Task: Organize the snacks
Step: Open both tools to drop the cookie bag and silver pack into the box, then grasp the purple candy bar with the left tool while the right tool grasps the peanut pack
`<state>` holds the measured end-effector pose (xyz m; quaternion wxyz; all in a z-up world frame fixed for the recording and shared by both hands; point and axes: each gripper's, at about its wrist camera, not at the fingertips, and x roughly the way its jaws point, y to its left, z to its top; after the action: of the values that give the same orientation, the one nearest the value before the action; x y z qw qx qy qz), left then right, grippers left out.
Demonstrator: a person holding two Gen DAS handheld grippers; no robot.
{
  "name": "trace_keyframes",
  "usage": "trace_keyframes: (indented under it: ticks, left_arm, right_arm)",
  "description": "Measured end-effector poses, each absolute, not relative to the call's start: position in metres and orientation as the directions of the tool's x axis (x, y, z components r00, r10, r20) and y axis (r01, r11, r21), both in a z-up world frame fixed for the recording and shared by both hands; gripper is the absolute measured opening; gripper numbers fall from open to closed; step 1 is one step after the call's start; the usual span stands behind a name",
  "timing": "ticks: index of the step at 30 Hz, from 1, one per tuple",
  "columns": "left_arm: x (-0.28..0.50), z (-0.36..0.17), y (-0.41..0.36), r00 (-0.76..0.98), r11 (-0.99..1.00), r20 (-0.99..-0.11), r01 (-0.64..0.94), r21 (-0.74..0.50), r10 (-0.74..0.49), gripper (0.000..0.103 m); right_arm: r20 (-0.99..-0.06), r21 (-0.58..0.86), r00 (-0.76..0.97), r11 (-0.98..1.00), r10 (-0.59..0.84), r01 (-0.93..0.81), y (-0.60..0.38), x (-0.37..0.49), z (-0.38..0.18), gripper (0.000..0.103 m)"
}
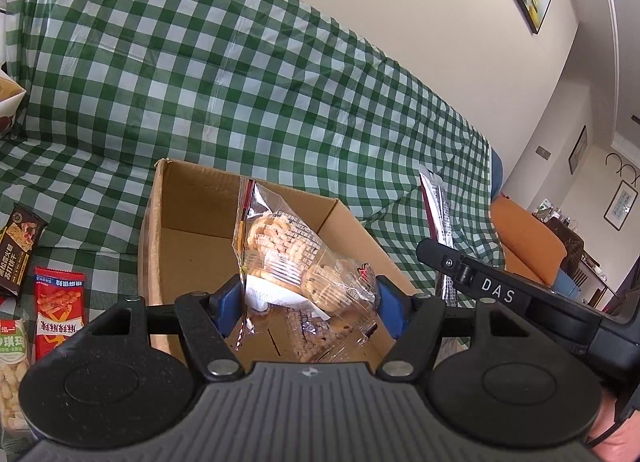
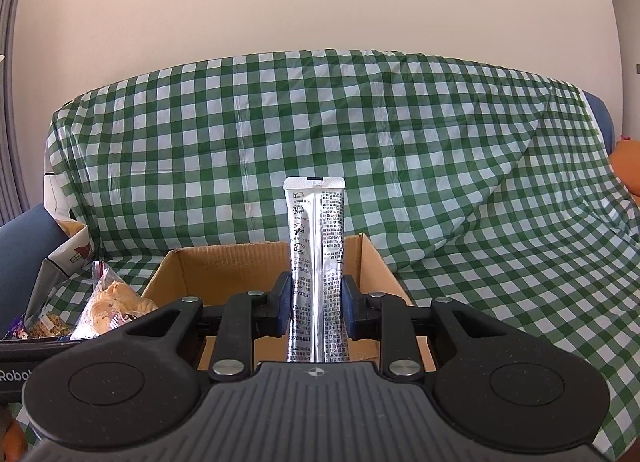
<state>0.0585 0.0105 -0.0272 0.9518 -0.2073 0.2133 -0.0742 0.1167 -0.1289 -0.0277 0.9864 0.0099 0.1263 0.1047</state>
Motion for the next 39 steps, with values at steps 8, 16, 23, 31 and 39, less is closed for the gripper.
trace_keyframes:
  ticks: [8,16,23,31,39]
  left_arm:
    - [0.061,-0.026,0.006,0.894,0.894,-0.370,0.070,-0.443,-0.253,0.088]
    - [0.058,-0.024,0.006,0.916,0.908,-0.344,0.047,-0.416,-0.205,0.087]
    - [0.047,-0.020,0.017,0.914,0.915,-0.332,0.090,-0.393,-0.233,0.046]
    - [0.017,0.009,0.057,0.934,0.946,-0.309,0.080,-0.313,-0.181,0.011]
    - [-0.013,0.022,0.123,0.942,0.976,-0.333,-0.041,-0.216,-0.034,0.011]
  right_arm:
    - [-0.265,0.032,0.943,0.979,0.203,-0.201,-0.126,0.119,-0.032,0.052]
    - [-0.275,0.040,0.940,0.980,0.201,-0.197,-0.123,0.120,-0.034,0.057]
    - [-0.274,0.045,0.937,0.976,0.215,-0.211,-0.108,0.119,-0.036,0.057]
    - [-0.238,0.065,0.914,0.945,0.327,-0.321,-0.075,0.096,-0.035,0.035]
    - [-0.235,0.015,0.868,0.894,0.438,-0.447,-0.034,0.069,-0.040,0.034]
